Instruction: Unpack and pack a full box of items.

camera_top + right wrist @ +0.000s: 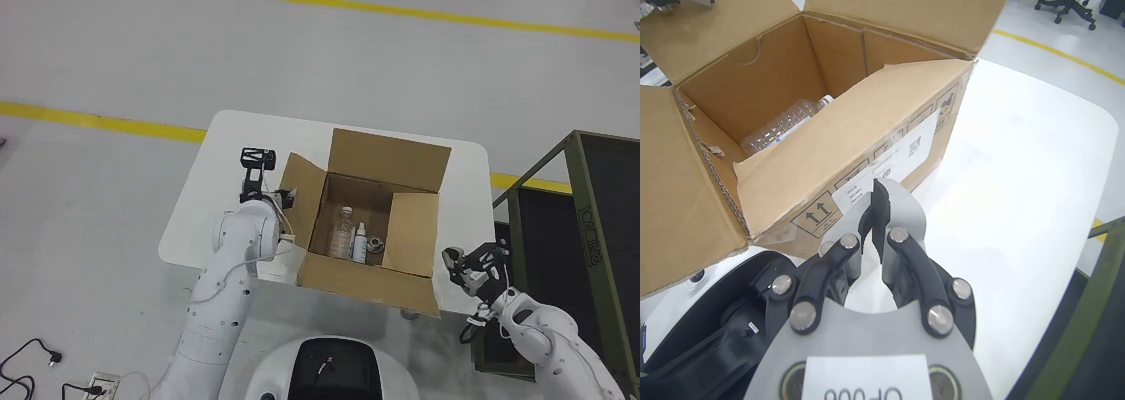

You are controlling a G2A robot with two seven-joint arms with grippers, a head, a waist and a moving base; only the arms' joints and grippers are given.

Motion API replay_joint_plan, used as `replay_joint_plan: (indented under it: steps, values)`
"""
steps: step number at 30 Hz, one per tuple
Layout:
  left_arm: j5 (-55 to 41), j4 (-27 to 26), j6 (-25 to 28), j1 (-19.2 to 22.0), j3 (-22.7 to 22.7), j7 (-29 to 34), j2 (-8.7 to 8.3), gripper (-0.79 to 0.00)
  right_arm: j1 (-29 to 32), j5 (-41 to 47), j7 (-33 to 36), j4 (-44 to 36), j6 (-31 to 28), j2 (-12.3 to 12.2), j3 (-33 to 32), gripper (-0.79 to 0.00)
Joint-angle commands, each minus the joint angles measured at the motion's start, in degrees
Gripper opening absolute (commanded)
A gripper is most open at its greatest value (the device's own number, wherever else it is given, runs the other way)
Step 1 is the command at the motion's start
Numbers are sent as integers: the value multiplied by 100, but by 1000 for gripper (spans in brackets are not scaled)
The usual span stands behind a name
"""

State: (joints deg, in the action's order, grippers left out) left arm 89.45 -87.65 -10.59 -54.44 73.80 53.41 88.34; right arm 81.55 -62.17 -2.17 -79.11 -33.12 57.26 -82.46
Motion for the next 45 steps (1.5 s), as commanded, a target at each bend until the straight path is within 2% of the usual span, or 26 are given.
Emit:
replay_joint_plan:
  steps: [1, 10, 16, 20, 22, 24, 25, 27, 30, 32, 39, 45]
  values:
    - [-48, -172, 52, -50, 10, -11, -3, 0, -97, -3, 7, 48, -63, 18, 100, -785]
    - [-733, -962, 288, -282, 129, -43, -7, 0, -550, -74, -42, 320, -259, 133, 644, -785]
    - [-1776, -1160, 689, -321, 189, 31, 1, 0, -718, -187, -133, 429, -300, 191, 887, -785]
    - [-2430, -1073, 1116, -237, 27, 181, 11, 0, -651, -190, -223, 401, -279, 184, 820, -785]
    - [-2786, -955, 1355, -148, -115, 322, 22, 0, -536, -193, -258, 328, -253, 159, 690, -785]
    - [-3614, -748, 1574, -41, -228, 495, 56, 0, -360, -206, -311, 205, -240, 120, 499, -785]
    - [-3622, -622, 1681, 66, -292, 558, 53, 0, -254, -195, -333, 134, -242, 98, 390, -785]
    - [-4389, -271, 1773, 192, -430, 685, 96, 0, -23, -167, -364, -31, -238, 53, 146, -785]
    - [-4701, 295, 1857, 495, -656, 715, 133, 0, 367, -63, -426, -310, -254, -7, -239, -785]
    - [-5251, 689, 1937, 694, -763, 801, 174, 0, 621, -6, -440, -490, -264, -43, -489, -785]
    - [-5548, 2034, 2080, 1358, -1214, 757, 267, 0, 1410, 202, -473, -1065, -251, -109, -1157, -785]
    - [-5546, 2090, 2101, 1387, -1234, 762, 270, 0, 1703, 154, -271, -1377, -172, -118, -1333, -785]
